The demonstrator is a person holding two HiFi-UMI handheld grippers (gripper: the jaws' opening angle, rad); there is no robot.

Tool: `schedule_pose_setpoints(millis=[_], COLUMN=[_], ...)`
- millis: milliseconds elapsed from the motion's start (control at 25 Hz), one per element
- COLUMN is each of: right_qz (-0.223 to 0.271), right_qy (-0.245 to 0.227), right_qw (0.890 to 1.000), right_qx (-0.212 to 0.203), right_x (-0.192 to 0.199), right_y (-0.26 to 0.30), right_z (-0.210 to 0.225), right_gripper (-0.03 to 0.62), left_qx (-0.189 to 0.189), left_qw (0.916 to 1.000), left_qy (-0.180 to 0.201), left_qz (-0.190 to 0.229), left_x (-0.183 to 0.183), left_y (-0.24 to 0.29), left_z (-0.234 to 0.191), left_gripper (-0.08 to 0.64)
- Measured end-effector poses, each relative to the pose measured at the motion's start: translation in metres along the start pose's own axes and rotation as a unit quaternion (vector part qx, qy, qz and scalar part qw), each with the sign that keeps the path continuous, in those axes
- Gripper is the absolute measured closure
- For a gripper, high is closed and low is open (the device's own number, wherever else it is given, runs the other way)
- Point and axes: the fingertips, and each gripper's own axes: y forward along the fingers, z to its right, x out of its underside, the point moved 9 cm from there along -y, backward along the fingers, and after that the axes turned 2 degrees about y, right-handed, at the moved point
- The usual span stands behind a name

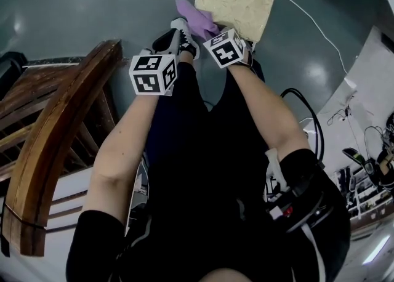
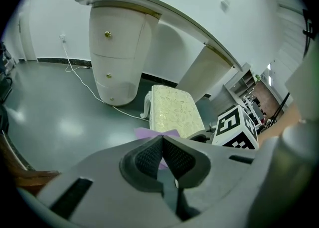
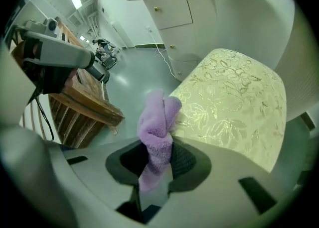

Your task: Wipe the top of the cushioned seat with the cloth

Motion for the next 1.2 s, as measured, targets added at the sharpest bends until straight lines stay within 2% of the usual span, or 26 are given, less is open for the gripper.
schedule_pose_setpoints(millis=[240, 400, 720, 880, 1080, 1200], right_qz=[-0.009, -0.012, -0.011, -0.021, -0.03, -0.041], right_qy=[0.016, 0.046, 0.071, 0.104, 0.136, 0.177], right_qw=[1.0, 0.999, 0.997, 0.994, 0.989, 0.982], right_qx=[0.001, 0.004, 0.012, 0.02, 0.043, 0.046], right_x=[0.021, 0.038, 0.06, 0.073, 0.091, 0.109], right_y=[-0.011, -0.021, -0.034, -0.042, -0.054, -0.061], right_z=[0.02, 0.037, 0.058, 0.071, 0.095, 0.111], right_gripper=[0.483, 0.483, 0.483, 0.482, 0.477, 0.477], left_qx=[0.002, 0.006, 0.004, -0.006, 0.007, 0.019], left_qw=[0.9997, 0.9992, 0.9988, 0.9994, 0.9978, 0.9985], left_qy=[0.018, 0.035, 0.042, 0.022, 0.058, 0.041], left_qz=[-0.014, -0.021, -0.026, -0.027, -0.029, -0.031], left_x=[0.002, 0.0, -0.006, -0.011, -0.023, -0.024], left_y=[0.017, 0.025, 0.034, 0.037, 0.044, 0.049], left_z=[0.022, 0.037, 0.055, 0.056, 0.066, 0.07], left_gripper=[0.557, 0.557, 0.557, 0.557, 0.557, 0.557])
